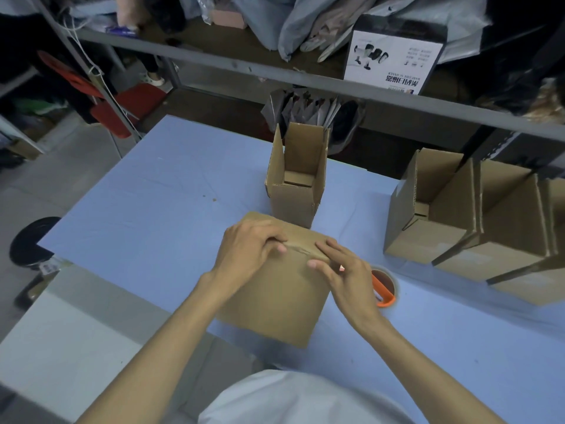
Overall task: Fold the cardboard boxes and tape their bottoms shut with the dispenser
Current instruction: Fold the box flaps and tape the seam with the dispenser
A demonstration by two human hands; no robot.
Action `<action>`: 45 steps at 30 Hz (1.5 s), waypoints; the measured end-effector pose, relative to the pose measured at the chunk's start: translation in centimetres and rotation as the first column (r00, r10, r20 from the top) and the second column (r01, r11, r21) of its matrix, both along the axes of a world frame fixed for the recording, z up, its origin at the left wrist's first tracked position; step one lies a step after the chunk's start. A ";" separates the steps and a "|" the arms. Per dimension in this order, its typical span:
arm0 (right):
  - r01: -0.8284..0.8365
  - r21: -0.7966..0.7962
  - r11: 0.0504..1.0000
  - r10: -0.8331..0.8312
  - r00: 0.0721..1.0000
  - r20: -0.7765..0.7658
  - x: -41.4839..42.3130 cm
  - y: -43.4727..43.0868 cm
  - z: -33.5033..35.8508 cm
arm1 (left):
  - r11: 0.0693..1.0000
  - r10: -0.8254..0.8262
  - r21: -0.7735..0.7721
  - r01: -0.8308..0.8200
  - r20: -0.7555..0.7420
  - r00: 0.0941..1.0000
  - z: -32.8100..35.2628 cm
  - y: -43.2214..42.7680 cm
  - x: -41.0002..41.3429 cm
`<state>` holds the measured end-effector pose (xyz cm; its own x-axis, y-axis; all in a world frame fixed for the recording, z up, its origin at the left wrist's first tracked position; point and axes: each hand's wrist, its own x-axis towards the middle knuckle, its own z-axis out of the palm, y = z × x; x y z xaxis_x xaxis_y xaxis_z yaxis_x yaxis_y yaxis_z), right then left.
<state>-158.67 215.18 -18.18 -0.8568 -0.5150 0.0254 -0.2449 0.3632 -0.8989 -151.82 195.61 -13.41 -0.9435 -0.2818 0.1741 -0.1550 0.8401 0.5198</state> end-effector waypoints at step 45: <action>0.220 0.808 0.547 -0.203 0.971 -0.127 -1.6 3.1 -10.5 | 0.973 0.161 -0.221 -0.066 0.444 0.881 -11.4 7.6 1.1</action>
<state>-160.25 218.33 -28.70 -0.9477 -0.1287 -0.2921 -0.0734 0.9785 -0.1929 -150.70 203.26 -24.82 -0.8944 -0.3971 -0.2056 -0.4352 0.8786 0.1965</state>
